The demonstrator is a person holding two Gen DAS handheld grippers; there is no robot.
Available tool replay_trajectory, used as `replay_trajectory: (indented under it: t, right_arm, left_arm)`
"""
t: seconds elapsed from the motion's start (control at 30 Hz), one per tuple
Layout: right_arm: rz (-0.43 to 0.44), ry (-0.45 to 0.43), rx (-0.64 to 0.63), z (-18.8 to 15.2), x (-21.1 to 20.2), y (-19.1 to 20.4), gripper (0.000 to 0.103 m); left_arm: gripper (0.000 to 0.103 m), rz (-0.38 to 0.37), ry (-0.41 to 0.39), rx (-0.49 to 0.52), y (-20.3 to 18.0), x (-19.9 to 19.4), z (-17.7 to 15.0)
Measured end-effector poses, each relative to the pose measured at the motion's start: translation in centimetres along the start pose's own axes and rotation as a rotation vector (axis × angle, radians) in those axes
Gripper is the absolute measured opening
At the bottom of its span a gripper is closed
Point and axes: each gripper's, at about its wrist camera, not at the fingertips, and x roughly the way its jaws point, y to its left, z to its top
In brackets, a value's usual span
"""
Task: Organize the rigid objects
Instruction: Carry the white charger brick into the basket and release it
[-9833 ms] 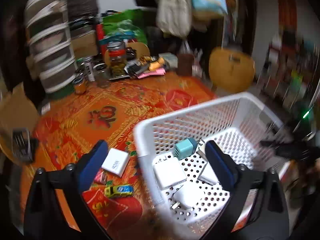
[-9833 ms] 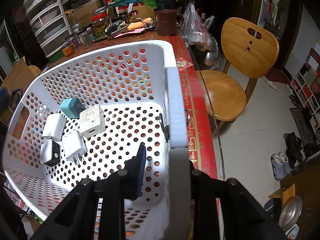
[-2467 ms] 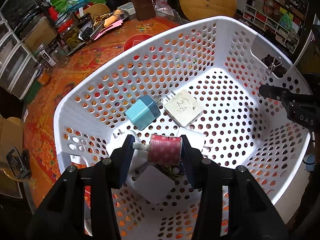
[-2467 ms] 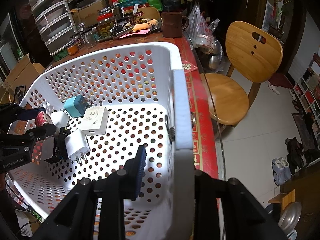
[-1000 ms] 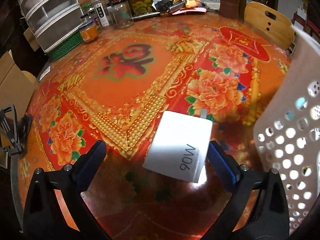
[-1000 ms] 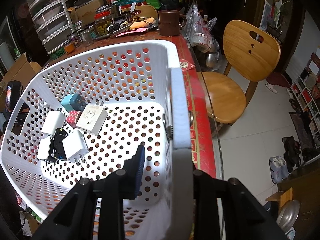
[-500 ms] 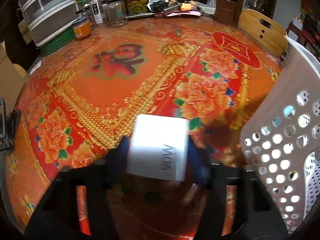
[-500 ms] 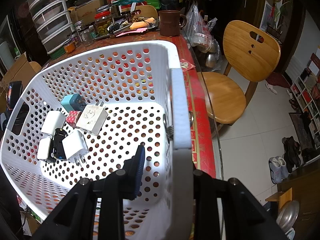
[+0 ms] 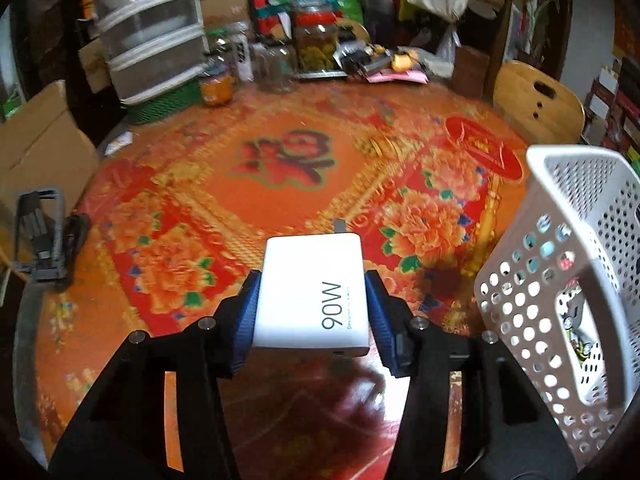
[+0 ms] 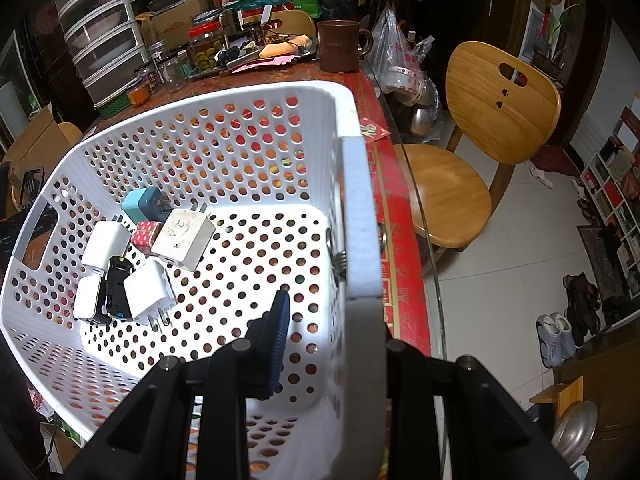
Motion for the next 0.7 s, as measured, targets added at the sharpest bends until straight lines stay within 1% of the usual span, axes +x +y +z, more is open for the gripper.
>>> replay_trajectory:
  t: [0.13,0.23,0.3,0.4,0.5,0.57,0.63,0.7]
  right_arm:
    - [0.001,-0.001,-0.001,0.0,0.0,0.0,0.027]
    - [0.002,-0.002,-0.002,0.0,0.0,0.0,0.027]
    - [0.003,-0.003,-0.002,0.0,0.0,-0.1,0.027]
    - [0.002,-0.002,-0.004,0.0,-0.1,0.0,0.027]
    - [0.005,-0.003,-0.004,-0.1,-0.1,0.0,0.027]
    - [0.005,-0.004,-0.005,-0.1,-0.1,-0.1,0.027]
    - [0.006,-0.004,-0.005,0.0,-0.1,0.0,0.027]
    - [0.004,-0.004,-0.005,0.0,-0.1,0.0,0.027]
  left_arm:
    - [0.048,-0.005,-0.074,-0.015,0.7,-4.3,0.5]
    - [0.048,-0.008,-0.139,0.004,-0.3,-8.5,1.1]
    - [0.048,-0.007,-0.154,0.01,-1.0,-10.4,1.5]
    - [0.048,-0.009,-0.16,0.045,-2.8,-12.9,1.8]
    - [0.048,-0.038,-0.158,0.092,-5.2,-14.5,2.2]
    - [0.048,-0.043,-0.148,0.123,-7.0,-14.9,2.4]
    - [0.048,-0.065,-0.143,0.166,-9.3,-15.2,2.7]
    - [0.048,-0.079,-0.12,0.2,-11.4,-15.0,2.9]
